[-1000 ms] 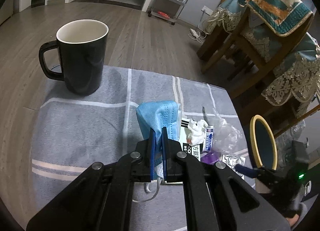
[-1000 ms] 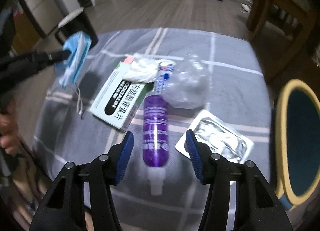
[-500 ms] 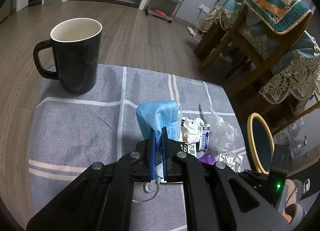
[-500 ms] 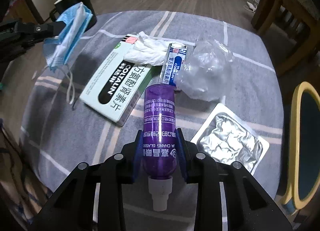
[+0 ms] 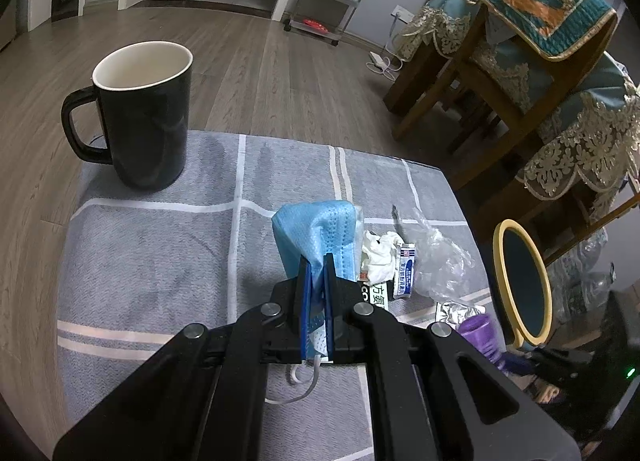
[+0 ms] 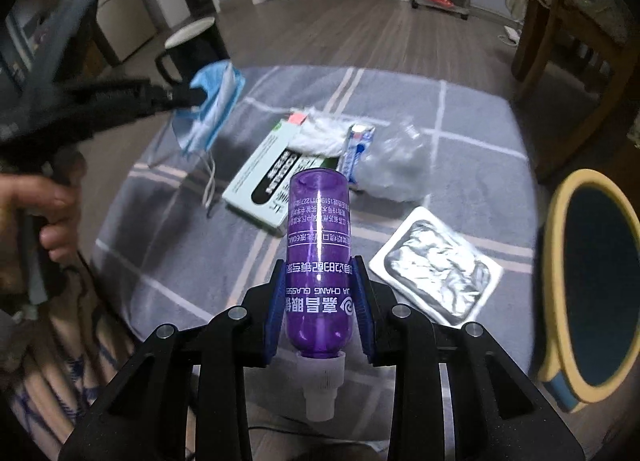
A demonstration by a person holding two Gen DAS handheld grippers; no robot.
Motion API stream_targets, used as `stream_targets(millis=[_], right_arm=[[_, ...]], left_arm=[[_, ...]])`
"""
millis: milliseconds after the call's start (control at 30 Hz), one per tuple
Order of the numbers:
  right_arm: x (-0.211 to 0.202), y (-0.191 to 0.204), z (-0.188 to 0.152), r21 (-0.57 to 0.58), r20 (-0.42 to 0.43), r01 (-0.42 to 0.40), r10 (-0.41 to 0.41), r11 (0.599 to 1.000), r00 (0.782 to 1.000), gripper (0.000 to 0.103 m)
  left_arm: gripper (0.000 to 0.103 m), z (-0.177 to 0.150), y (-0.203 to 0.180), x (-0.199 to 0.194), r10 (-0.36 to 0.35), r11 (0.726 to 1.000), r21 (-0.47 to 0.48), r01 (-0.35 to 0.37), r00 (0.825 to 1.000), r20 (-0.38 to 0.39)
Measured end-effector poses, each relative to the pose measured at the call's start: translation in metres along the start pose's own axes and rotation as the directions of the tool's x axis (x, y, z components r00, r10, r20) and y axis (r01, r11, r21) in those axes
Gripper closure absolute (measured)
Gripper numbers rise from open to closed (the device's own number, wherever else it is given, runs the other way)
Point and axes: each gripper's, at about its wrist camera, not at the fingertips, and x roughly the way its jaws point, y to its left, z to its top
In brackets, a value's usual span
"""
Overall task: Collect trash
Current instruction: 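Carry mask and purple bottle over the bin and open both tools to drop them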
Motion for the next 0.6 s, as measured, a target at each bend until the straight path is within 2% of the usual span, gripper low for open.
stream_targets(millis=[233,600], right_arm=[[-0.03,-0.029,0.005,0.053,0.046,0.026,-0.028,0.998,0.999,0.07],[-0.075,-0.112,-0.005,0.211,0.099,0.113,-0.136,0.971,0.986,0.07]], left_arm=[[0.098,-0.002,-0.009,-0.009,-0.023,0.999,0.023,0.023,1.0,0.013],[0.098,-0.007,-0.071,-0.02,-0.123,0.979,0.163,0.12,0.992,0.013]])
